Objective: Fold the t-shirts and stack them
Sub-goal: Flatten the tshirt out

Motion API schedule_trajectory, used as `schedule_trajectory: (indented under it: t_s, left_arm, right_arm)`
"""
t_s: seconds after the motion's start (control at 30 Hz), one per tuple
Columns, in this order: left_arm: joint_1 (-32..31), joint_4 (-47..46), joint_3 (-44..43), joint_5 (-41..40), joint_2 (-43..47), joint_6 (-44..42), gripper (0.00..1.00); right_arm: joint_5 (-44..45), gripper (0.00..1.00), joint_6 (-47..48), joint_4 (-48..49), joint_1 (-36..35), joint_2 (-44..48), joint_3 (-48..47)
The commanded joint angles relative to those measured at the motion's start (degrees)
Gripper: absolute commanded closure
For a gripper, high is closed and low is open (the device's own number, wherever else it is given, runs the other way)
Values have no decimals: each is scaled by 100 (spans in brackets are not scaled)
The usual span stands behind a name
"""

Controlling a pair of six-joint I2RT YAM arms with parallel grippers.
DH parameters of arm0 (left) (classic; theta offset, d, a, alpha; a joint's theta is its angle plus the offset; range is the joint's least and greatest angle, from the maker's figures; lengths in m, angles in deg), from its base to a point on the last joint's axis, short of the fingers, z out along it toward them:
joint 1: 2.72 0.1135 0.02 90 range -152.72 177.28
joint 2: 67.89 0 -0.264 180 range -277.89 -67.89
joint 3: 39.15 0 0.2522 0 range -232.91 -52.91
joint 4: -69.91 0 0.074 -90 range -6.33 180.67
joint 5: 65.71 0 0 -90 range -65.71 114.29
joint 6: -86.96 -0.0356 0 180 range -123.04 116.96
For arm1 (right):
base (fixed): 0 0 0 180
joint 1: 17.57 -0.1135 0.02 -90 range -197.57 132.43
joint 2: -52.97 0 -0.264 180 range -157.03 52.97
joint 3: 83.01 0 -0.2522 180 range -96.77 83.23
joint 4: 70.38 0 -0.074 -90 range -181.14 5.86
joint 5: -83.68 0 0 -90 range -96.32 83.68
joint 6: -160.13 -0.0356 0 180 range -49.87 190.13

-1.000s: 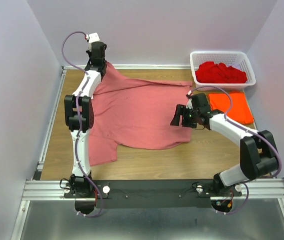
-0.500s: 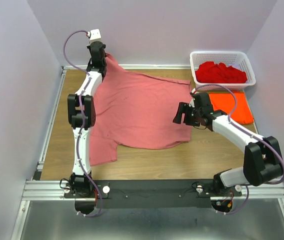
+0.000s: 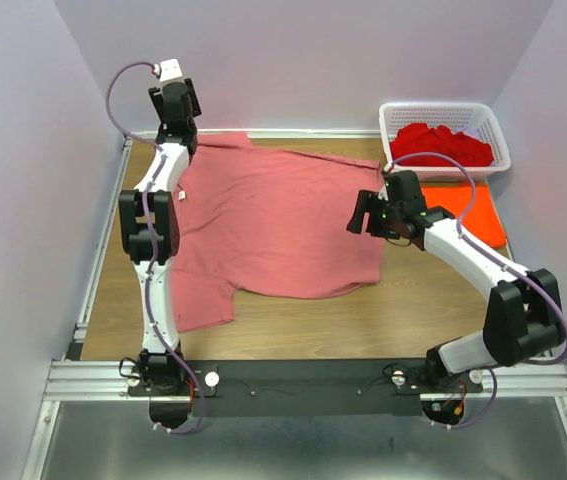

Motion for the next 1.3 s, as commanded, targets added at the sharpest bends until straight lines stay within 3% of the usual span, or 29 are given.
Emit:
schedule_trajectory:
  t_s: [0.0,0.07,0.3,0.6,0.97,1.27]
  left_arm:
    - [-2,690,541,-133,1218,372,30]
    - [-2,1061,918,24,1571,541,30]
    - [-2,1976,3797,394,3345,1543,30]
    - [24,2487,6199,341,4349,2115,38]
    - [516,2390,7362,702,4491,2589,44]
    - [1262,2601,8363,693,5395,2836,46]
  right_arm:
    - [1,18,102,-218,-47,-301,-314]
    - [71,19,128,-236,-47,-442,-349]
    - [-139,23,278,-298,-248,-890,-533]
    - [-271,23,216,-316,-548,-1145,-420]
    - [212,23,155,-421,-574,-1022,-182]
    - [518,23,-21,-465,-522,-1084,-208]
